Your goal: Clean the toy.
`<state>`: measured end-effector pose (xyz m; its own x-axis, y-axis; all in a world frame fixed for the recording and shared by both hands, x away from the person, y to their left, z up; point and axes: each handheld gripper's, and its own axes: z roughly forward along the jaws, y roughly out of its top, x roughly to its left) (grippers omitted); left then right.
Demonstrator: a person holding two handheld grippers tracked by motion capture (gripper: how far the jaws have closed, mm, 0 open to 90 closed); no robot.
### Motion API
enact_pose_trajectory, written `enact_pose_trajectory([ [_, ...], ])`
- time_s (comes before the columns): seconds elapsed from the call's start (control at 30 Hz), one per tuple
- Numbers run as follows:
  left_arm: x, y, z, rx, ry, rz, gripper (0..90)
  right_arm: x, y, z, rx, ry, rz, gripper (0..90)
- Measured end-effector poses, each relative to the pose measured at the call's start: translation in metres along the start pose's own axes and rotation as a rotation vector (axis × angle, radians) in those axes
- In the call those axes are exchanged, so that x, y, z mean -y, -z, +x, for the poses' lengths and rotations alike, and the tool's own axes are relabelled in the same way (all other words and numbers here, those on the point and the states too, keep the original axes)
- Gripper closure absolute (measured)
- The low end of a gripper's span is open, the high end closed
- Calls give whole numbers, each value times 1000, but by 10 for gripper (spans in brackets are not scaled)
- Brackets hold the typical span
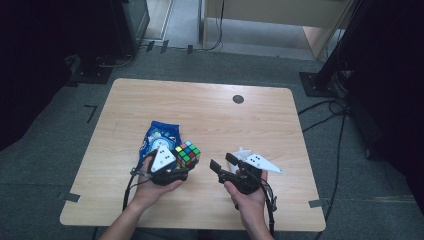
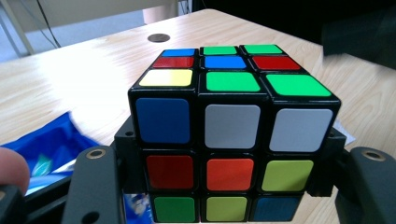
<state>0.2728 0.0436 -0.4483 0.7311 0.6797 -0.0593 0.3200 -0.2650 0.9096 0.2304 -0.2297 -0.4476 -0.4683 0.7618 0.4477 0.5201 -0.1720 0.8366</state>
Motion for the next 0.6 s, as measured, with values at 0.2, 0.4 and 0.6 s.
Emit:
enact_pose_trajectory([
  [0.2, -5, 4, 6, 41, 67, -20, 341, 32, -31, 18, -40, 119, 111, 276],
  [0.4, -5, -1, -2, 113, 85, -13, 341, 39, -48, 44, -65, 224, 59, 209],
  [0.6, -4, -6, -13, 136, 56, 5, 341, 40, -47, 45, -26, 237, 17, 321],
])
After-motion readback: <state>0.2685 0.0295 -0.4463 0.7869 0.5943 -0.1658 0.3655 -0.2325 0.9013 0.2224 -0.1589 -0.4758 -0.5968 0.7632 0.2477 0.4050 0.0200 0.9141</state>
